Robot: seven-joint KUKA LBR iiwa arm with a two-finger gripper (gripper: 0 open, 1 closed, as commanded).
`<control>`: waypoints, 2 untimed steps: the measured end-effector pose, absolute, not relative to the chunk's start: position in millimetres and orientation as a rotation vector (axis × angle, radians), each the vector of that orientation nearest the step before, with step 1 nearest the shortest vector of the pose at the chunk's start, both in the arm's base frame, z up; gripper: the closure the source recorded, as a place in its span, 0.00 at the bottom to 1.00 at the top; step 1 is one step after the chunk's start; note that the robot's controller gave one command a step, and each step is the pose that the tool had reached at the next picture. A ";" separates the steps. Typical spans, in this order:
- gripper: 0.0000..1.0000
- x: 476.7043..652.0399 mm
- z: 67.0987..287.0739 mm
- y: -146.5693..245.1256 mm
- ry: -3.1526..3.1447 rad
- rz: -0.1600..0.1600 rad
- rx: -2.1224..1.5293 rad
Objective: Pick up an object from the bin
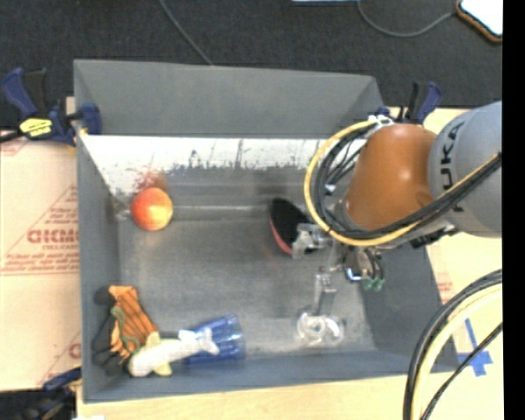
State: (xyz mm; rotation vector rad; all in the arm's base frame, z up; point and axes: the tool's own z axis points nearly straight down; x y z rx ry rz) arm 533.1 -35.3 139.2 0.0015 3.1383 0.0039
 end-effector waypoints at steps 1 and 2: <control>0.00 569.9 261.1 -63.0 3.134 0.000 0.089; 0.00 513.0 274.1 -72.0 3.139 0.005 0.238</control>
Offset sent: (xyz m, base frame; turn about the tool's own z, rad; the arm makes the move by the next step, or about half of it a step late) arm -0.0194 -0.0359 0.1341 0.1504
